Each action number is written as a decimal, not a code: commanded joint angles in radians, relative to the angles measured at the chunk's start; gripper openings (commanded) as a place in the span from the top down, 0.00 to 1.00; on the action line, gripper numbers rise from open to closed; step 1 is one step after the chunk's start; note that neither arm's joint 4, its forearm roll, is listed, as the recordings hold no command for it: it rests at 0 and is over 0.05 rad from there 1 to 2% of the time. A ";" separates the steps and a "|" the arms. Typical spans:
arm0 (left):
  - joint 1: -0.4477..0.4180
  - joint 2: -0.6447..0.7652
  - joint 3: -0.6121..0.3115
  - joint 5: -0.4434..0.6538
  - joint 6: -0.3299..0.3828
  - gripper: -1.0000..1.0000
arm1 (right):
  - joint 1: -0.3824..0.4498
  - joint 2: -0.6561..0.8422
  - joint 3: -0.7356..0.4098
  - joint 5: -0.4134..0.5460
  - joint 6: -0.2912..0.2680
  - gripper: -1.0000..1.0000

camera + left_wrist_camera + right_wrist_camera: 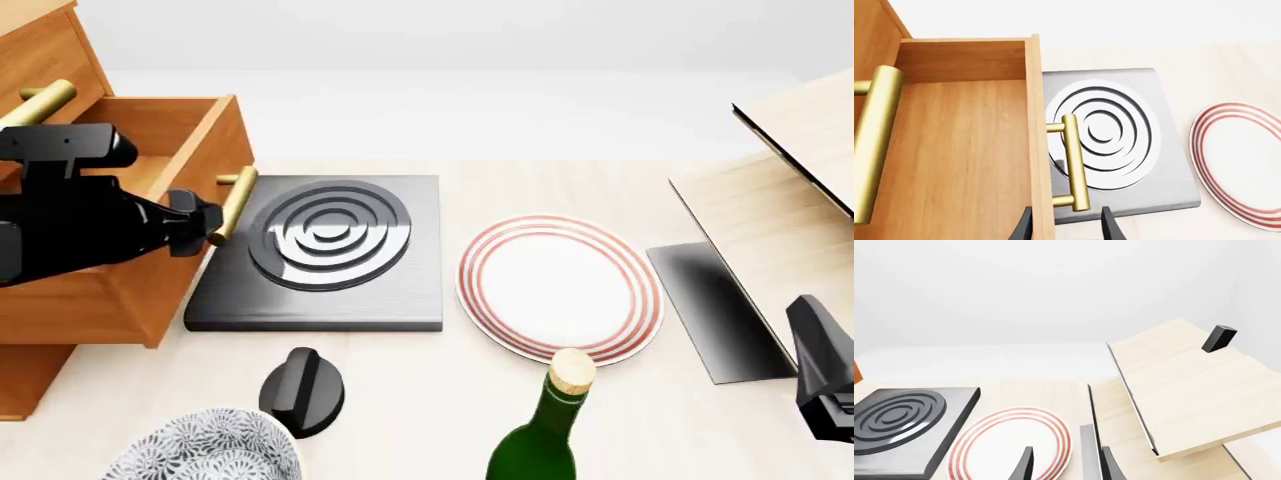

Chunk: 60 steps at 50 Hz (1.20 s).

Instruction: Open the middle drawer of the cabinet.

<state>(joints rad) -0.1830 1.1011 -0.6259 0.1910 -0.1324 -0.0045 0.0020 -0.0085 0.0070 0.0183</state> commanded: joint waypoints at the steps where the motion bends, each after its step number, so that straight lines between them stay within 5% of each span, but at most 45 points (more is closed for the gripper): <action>1: -0.036 0.026 0.045 0.021 -0.013 0.00 | 0.002 0.001 0.002 -0.003 -0.004 0.00; 60: -0.199 0.043 -0.063 0.061 -0.016 0.00 | 0.003 0.001 0.002 -0.003 -0.005 0.00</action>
<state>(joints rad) -0.3439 1.1435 -0.6762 0.2416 -0.1521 -0.0045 0.0020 -0.0085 0.0070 0.0182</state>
